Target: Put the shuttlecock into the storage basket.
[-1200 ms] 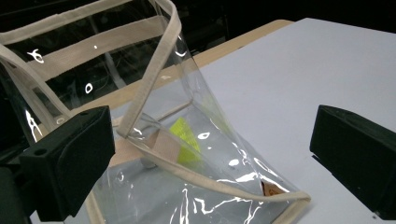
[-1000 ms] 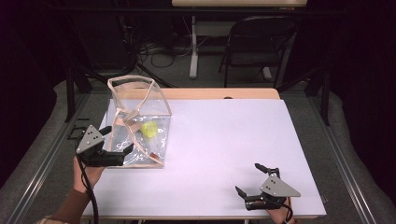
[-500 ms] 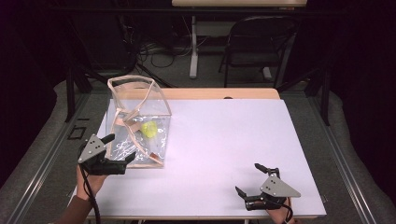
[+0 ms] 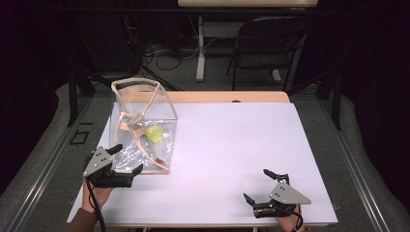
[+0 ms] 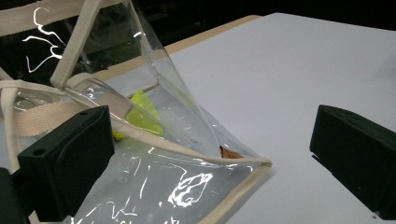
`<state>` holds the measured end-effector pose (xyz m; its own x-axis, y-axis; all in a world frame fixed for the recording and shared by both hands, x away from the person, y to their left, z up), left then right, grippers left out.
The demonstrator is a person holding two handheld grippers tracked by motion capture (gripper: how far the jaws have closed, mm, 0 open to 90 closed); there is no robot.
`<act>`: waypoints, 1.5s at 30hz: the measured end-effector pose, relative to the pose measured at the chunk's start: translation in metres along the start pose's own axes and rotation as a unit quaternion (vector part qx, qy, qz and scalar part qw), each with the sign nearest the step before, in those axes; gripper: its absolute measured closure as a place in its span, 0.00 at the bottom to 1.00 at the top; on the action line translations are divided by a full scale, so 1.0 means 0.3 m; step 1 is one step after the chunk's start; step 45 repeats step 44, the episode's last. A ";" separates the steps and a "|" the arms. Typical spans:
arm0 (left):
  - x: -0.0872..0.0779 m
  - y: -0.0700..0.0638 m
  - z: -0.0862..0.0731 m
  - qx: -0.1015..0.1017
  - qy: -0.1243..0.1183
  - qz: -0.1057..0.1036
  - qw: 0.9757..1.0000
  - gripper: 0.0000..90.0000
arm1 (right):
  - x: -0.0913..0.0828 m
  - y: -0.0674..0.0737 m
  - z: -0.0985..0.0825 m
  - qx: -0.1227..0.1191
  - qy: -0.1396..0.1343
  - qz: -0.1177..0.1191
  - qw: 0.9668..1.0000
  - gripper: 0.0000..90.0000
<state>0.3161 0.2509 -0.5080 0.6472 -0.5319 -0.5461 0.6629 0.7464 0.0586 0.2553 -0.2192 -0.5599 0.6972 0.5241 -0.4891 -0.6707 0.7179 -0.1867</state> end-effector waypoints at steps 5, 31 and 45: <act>0.011 -0.013 -0.028 -0.001 0.001 -0.007 1.000 0.00 | 0.001 0.000 0.000 0.000 0.000 0.001 1.000 0.01; 0.050 -0.070 -0.159 -0.008 -0.036 -0.048 0.998 0.00 | 0.001 0.005 0.000 -0.003 0.002 0.001 1.000 0.01; 0.069 -0.076 -0.172 0.002 -0.030 -0.041 0.999 0.00 | -0.001 0.000 -0.003 -0.004 0.000 0.001 1.000 0.01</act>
Point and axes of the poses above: each handheld gripper's, and its own axes: x roughly forward along the jaws, z roughly out of its top, y roughly to its left, the point moved 3 cm from there along x, roughly forward along the jaws, and after that the axes turned 12 degrees about y, right-handed, at the moved point
